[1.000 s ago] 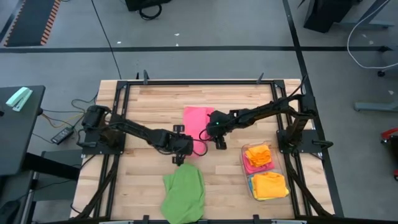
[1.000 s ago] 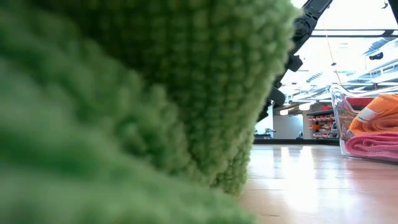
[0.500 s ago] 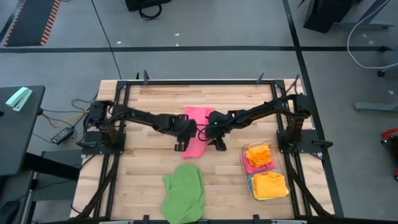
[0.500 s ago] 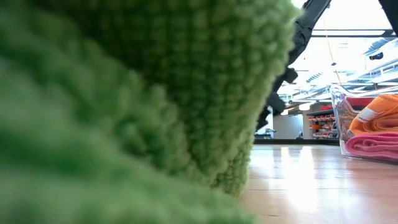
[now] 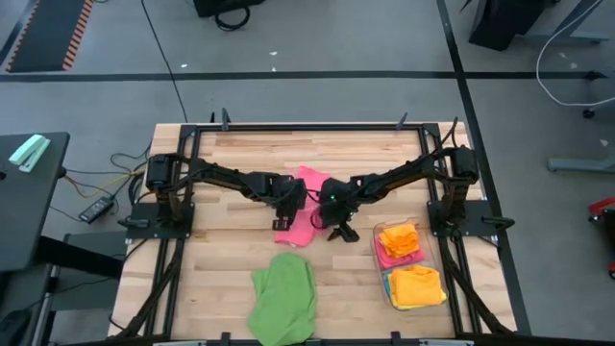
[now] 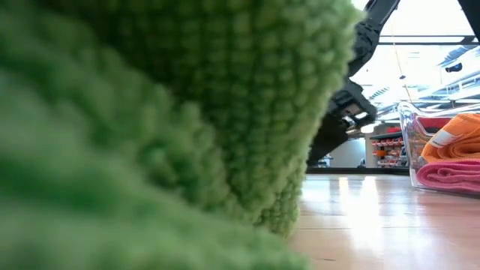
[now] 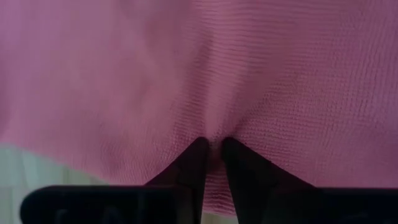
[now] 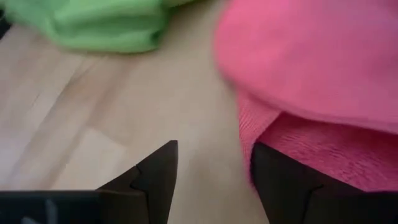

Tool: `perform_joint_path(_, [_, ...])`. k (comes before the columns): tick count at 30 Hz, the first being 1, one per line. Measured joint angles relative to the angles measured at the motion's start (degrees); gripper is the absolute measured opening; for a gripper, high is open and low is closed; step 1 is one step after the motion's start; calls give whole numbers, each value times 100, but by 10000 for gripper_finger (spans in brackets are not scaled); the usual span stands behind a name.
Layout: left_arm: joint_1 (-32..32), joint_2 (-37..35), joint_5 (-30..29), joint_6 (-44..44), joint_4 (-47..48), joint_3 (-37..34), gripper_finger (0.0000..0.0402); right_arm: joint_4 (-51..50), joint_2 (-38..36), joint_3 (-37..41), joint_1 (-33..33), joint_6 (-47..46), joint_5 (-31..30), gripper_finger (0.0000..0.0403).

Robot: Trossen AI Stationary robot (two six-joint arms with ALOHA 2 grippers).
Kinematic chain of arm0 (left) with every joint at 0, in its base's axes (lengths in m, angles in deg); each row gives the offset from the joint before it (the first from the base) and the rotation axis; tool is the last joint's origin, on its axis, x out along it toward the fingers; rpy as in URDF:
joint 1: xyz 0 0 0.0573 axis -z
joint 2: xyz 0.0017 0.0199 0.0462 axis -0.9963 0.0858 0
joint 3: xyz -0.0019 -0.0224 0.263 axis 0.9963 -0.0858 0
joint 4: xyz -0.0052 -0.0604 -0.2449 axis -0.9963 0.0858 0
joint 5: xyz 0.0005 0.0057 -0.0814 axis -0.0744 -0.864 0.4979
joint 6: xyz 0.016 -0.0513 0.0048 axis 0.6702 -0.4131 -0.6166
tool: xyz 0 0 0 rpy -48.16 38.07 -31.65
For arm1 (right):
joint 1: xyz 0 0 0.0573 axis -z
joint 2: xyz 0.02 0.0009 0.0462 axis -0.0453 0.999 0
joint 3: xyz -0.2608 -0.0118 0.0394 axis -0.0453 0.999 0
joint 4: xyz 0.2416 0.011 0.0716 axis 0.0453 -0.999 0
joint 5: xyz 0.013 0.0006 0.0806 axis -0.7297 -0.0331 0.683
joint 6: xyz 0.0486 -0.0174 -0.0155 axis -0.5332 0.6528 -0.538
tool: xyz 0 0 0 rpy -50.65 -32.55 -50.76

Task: Fold microfiber towels
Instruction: Fold the pink towel

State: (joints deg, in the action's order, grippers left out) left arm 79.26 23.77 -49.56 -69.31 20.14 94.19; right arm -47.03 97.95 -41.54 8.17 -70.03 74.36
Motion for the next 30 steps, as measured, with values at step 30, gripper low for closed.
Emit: perform_joint_path(30, [-161, 31, -108, -372, -238, -18, 34, 1163, 570, -44, -895, -527, -1048, 204])
